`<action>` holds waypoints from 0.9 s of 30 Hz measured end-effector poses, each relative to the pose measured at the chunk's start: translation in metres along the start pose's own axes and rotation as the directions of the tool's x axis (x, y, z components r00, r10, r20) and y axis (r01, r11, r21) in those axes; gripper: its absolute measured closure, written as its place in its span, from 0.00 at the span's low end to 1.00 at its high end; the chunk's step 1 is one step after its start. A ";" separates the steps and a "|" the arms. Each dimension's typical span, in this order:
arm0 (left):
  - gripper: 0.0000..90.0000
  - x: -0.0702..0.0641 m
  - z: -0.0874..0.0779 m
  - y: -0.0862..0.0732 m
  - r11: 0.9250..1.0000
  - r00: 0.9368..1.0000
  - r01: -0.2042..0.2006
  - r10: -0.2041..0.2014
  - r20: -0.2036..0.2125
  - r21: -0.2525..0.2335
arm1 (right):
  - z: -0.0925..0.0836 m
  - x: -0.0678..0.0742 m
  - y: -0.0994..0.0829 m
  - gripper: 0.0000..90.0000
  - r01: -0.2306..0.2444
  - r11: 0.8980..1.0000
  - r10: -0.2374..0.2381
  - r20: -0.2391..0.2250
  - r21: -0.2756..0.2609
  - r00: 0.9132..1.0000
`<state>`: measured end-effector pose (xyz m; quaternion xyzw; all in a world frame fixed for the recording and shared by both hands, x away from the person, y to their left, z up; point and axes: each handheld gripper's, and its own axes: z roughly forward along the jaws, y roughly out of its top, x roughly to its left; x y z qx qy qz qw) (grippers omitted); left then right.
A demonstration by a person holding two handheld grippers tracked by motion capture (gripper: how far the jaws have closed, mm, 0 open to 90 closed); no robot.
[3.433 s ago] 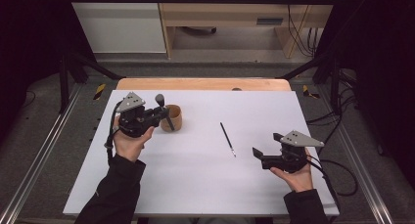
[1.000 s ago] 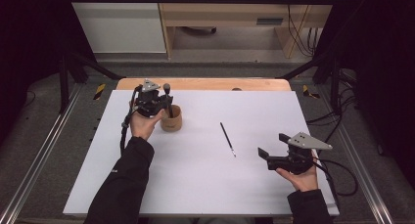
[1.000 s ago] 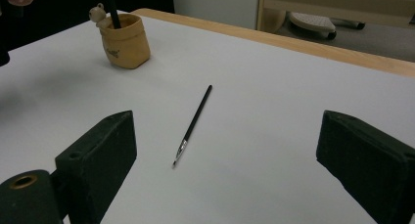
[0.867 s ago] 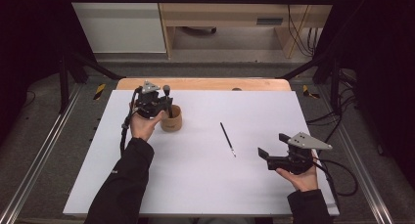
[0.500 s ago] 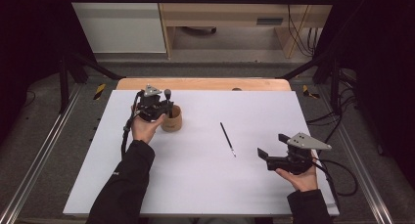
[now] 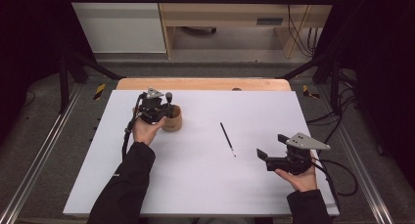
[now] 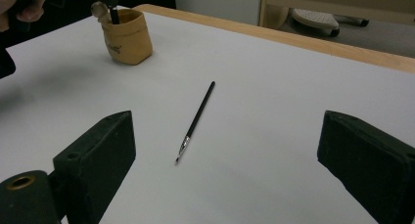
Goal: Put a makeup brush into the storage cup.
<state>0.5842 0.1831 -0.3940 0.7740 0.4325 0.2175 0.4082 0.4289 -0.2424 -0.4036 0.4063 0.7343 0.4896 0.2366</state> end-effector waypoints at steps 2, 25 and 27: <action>0.84 0.000 -0.002 0.000 1.000 1.000 -0.004 0.004 -0.001 -0.003 | 0.000 0.000 0.000 0.08 -0.003 1.000 0.003 -0.001 -0.002 1.000; 0.49 -0.011 -0.061 -0.004 0.983 0.998 -0.004 0.016 0.062 -0.184 | -0.004 -0.001 0.001 0.08 -0.005 1.000 0.005 0.006 -0.015 1.000; 0.47 -0.012 -0.066 -0.007 0.980 0.997 -0.003 0.017 0.070 -0.199 | -0.004 -0.001 0.001 0.08 -0.007 1.000 0.007 0.007 -0.015 1.000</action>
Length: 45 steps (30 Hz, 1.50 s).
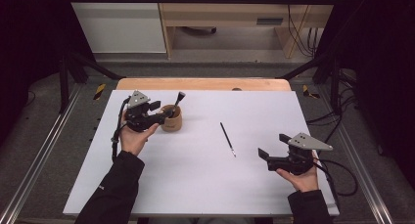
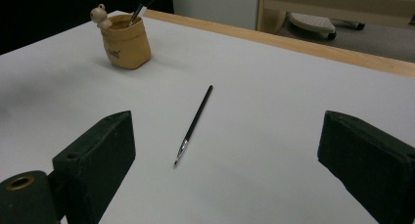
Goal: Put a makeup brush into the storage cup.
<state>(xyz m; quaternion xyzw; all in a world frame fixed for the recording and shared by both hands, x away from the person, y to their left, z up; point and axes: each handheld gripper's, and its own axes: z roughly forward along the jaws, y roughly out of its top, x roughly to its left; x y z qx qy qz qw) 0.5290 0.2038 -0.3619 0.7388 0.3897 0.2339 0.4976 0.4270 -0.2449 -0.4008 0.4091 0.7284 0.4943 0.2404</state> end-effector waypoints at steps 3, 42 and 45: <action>0.44 -0.002 -0.007 -0.002 1.000 1.000 -0.005 0.005 0.012 -0.012 | 0.000 0.000 0.000 0.08 0.000 1.000 0.000 0.000 0.000 1.000; 0.11 -0.015 -0.067 -0.064 0.999 0.998 0.000 0.003 0.065 -0.041 | -0.005 -0.001 0.001 0.07 -0.002 1.000 0.002 0.004 -0.010 1.000; 0.11 -0.012 -0.068 -0.070 0.999 0.998 0.010 -0.008 0.062 -0.035 | -0.005 -0.002 0.001 0.07 -0.002 1.000 0.002 0.005 -0.013 1.000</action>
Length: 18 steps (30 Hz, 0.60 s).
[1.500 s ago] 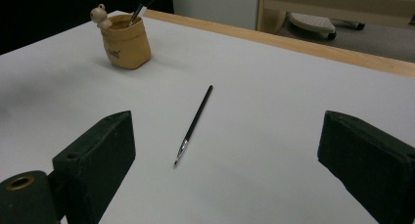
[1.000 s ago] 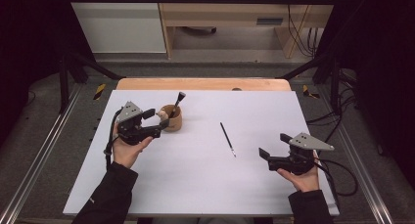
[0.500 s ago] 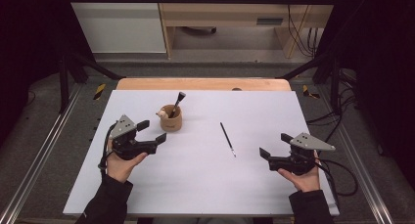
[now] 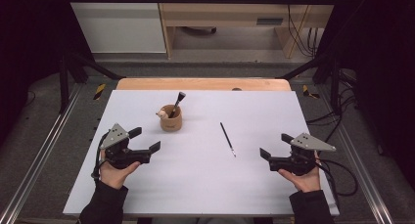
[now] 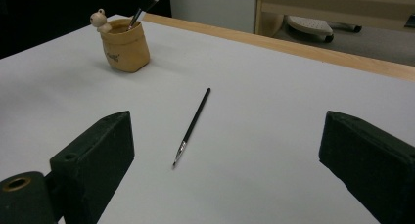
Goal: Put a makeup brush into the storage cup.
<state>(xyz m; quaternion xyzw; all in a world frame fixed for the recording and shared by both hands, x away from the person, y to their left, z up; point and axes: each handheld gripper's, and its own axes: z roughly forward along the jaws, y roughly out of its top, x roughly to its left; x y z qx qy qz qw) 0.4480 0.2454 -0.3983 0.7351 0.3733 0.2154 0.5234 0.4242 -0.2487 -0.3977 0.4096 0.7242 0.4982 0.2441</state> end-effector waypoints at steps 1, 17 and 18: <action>0.11 0.001 0.000 -0.002 1.000 1.000 0.007 -0.007 0.000 0.001 | 0.000 0.000 0.000 0.07 -0.001 1.000 0.001 0.001 0.000 1.000; 0.09 0.010 -0.017 -0.017 0.999 0.998 0.039 -0.039 -0.049 -0.008 | -0.002 0.000 0.000 0.07 0.000 1.000 0.000 0.004 -0.001 1.000; 0.09 0.011 -0.017 -0.018 0.999 0.998 0.037 -0.037 -0.048 -0.004 | -0.002 0.000 0.000 0.07 0.003 1.000 -0.003 0.004 -0.001 1.000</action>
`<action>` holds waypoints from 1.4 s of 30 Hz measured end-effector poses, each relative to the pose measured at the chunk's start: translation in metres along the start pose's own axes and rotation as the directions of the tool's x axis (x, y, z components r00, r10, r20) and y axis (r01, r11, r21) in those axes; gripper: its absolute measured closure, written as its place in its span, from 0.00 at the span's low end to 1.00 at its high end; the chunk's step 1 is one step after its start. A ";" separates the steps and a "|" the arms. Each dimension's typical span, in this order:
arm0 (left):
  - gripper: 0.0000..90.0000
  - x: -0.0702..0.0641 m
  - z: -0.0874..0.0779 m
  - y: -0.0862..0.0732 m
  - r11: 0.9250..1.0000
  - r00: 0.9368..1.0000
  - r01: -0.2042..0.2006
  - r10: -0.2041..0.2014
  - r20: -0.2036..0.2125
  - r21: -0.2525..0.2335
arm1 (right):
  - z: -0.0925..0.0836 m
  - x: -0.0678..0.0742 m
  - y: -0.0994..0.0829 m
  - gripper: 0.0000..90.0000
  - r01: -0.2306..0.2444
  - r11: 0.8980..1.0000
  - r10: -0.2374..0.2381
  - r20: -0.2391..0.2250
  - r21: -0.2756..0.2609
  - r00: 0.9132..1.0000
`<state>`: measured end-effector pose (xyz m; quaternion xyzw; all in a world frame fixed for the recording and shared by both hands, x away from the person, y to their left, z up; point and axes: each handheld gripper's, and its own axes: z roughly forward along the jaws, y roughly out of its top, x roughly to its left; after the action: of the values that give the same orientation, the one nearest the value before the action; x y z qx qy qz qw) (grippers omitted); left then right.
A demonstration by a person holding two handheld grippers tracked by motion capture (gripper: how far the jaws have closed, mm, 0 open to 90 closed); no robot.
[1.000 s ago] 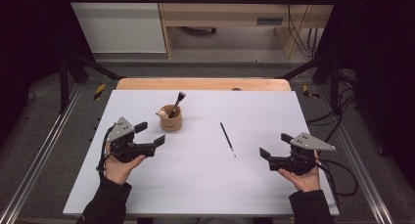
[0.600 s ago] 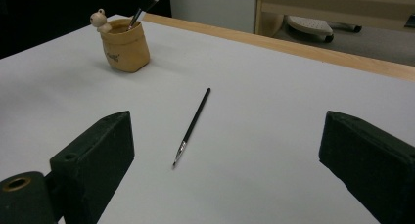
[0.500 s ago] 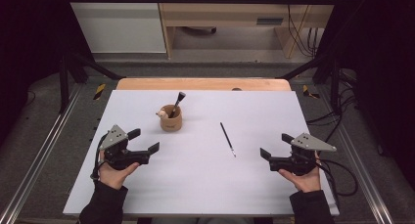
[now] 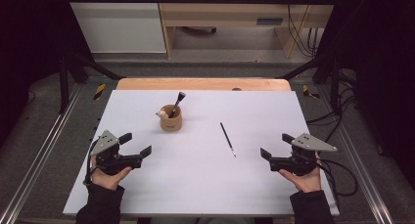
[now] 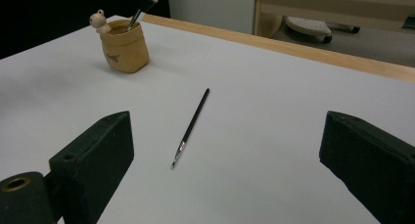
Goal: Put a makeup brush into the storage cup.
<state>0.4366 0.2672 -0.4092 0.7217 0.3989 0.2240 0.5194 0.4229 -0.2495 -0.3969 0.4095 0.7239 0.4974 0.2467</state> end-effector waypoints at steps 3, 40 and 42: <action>0.09 0.000 0.000 -0.001 1.000 1.000 -0.003 0.003 0.001 0.007 | 0.000 0.000 0.000 0.07 -0.002 1.000 0.002 0.001 0.001 1.000; 0.11 -0.001 0.010 -0.013 0.996 0.999 -0.040 0.039 0.010 0.076 | 0.042 0.024 0.032 0.16 0.038 0.995 -0.038 -0.007 0.089 0.999; 0.11 -0.001 0.010 -0.013 0.996 0.999 -0.042 0.042 0.012 0.076 | 0.047 0.027 0.036 0.17 0.045 0.994 -0.045 -0.007 0.104 0.999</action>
<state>0.4389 0.2626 -0.4245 0.7503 0.3893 0.2158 0.4888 0.4571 -0.1966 -0.3810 0.4043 0.7583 0.4543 0.2346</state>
